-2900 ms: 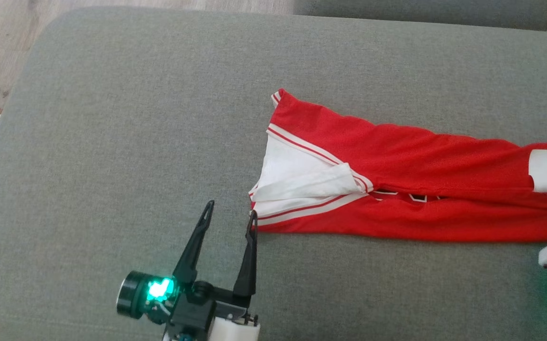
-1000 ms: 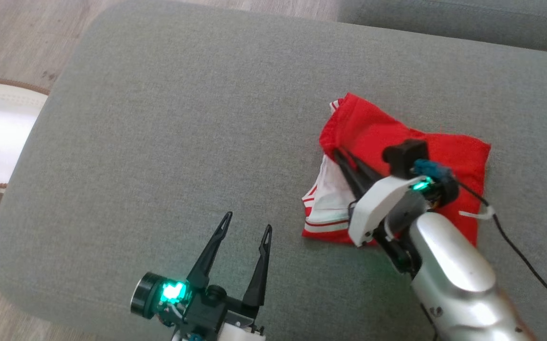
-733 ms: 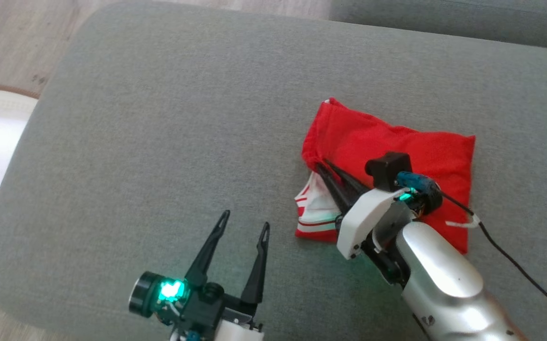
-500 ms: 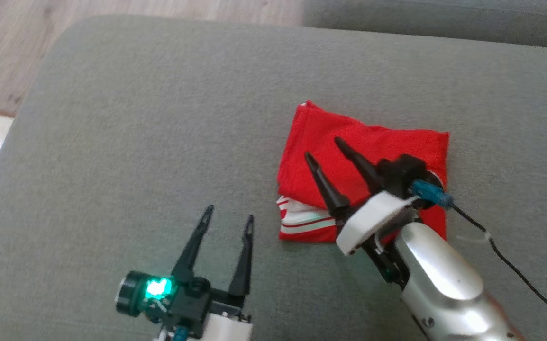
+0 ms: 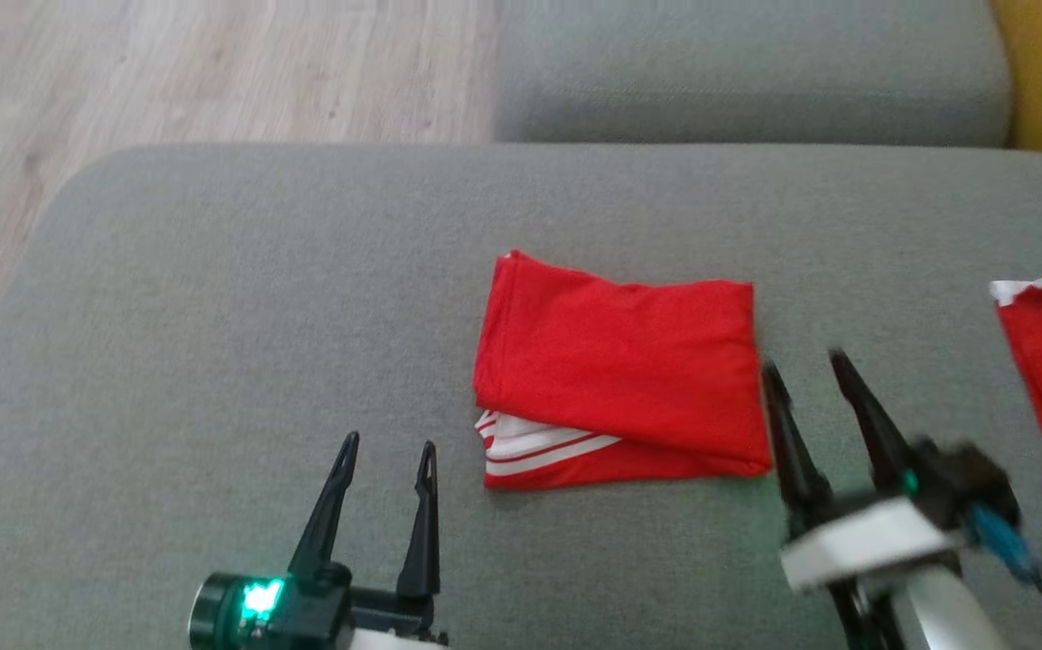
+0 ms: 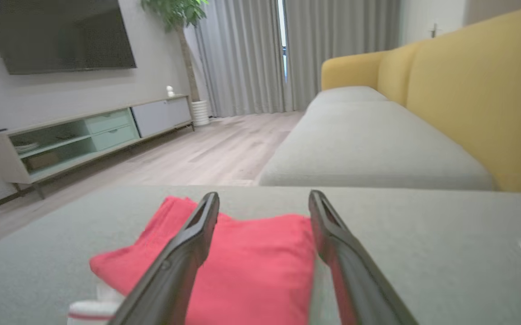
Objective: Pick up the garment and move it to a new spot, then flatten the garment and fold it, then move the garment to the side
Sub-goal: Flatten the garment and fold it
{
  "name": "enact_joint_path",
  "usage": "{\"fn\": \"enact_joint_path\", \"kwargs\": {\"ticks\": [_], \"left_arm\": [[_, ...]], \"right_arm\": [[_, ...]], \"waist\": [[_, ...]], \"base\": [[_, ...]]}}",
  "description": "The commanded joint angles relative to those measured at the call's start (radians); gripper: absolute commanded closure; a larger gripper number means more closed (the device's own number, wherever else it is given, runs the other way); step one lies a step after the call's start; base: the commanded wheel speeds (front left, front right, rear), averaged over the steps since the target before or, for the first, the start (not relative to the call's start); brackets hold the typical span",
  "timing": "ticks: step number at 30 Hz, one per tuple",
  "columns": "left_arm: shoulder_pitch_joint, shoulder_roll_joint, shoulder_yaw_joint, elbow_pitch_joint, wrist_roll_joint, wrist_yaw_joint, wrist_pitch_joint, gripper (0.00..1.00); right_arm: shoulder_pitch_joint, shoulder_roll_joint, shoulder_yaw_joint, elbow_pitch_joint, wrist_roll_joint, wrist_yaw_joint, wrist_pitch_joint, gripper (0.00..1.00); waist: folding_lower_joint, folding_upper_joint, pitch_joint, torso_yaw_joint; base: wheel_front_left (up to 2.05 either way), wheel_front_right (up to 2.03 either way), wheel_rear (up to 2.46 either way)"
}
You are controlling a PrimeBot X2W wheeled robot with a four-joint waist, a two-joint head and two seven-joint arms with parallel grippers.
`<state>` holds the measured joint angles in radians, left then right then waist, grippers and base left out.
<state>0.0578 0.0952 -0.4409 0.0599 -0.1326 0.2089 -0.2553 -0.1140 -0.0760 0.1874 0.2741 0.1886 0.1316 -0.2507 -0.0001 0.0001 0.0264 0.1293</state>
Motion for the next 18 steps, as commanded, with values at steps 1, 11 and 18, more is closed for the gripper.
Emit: {"fn": "enact_joint_path", "kwargs": {"ticks": [1,11,18], "left_arm": [[-0.011,-0.014,0.045,-0.036,-0.005,-0.005,-0.006,0.0],[0.08,-0.025,0.086,-0.02,0.006,-0.046,-0.006,0.0],[0.115,-0.029,0.104,-0.009,0.024,-0.065,-0.006,0.0]], "right_arm": [[0.023,-0.003,0.005,-0.048,-0.004,-0.001,-0.011,0.0],[0.286,0.011,-0.101,-0.117,0.003,-0.001,-0.011,0.0],[0.322,0.022,-0.103,-0.126,0.003,-0.001,-0.011,0.0]], "waist": [[0.0001,-0.0001,-0.022,-0.013],[0.0001,-0.0001,-0.105,-0.026],[0.0001,-0.0001,-0.129,-0.037]], "base": [[0.0,0.0,0.0],[0.0,0.0,0.0],[0.0,0.0,0.0]]}}
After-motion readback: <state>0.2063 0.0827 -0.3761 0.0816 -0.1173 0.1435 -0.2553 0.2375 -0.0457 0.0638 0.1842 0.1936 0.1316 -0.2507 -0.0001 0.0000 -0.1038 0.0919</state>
